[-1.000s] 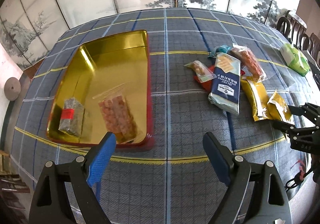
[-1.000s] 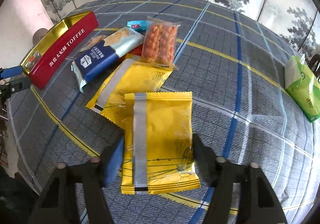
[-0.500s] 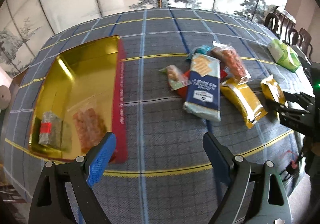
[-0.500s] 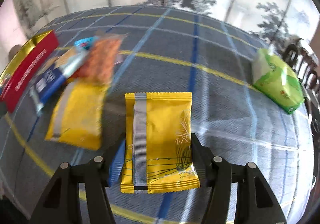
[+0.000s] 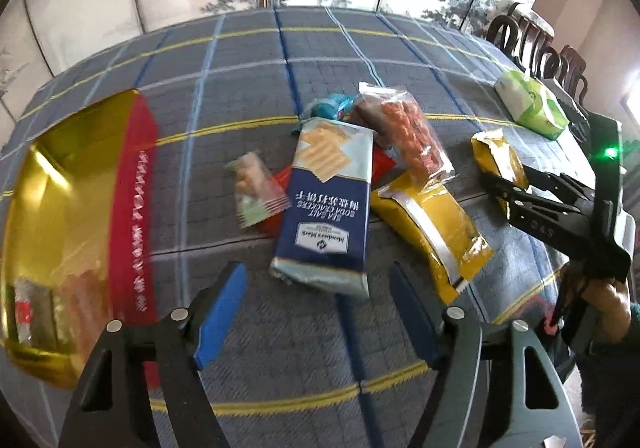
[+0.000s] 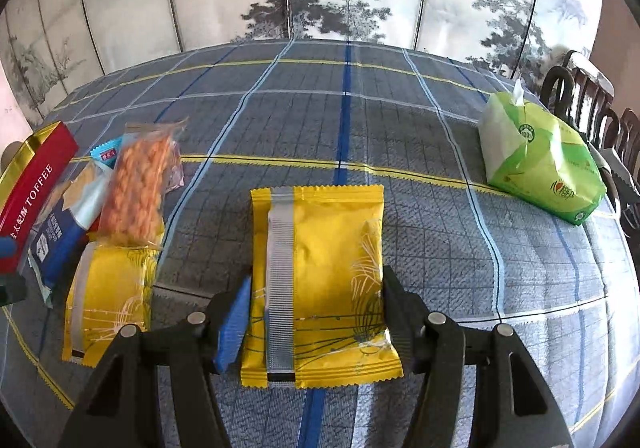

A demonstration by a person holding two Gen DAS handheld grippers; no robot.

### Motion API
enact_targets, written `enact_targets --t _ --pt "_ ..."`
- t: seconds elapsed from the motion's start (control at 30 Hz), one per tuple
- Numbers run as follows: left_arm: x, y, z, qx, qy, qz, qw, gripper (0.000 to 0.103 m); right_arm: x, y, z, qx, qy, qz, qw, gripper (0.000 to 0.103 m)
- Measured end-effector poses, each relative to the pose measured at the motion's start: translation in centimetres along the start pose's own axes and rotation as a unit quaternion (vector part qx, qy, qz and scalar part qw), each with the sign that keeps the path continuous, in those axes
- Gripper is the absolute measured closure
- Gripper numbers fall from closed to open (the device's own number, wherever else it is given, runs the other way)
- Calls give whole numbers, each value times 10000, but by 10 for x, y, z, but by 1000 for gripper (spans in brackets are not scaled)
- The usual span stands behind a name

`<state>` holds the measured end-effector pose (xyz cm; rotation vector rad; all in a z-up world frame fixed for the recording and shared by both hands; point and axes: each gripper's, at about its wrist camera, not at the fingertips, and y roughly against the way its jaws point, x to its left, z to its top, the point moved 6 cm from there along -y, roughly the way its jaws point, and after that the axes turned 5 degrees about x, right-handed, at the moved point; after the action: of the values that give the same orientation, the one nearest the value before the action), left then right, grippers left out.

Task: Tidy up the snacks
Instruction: 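Grasp the blue soda cracker pack with the left tool while right holds the yellow packet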

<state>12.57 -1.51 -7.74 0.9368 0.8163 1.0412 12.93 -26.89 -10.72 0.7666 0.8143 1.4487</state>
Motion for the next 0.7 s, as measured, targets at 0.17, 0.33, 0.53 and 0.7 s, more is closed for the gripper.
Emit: enact_targets --t 0.17,0.33,0.53,0.7 --pt "1 -13 8 107 54 30 9999 38 1 0 -1 -128 -11 12 9999 40" --pt "-2 -22 17 157 18 52 9999 39 2 0 -2 -130 -13 13 9999 40" --pt "-10 -29 31 155 -141 250 9995 40 1 0 -2 -129 -16 28 9999 39" --pt "-14 -33 34 147 -264 450 9985 55 2 0 -1 -124 -15 38 9999 38"
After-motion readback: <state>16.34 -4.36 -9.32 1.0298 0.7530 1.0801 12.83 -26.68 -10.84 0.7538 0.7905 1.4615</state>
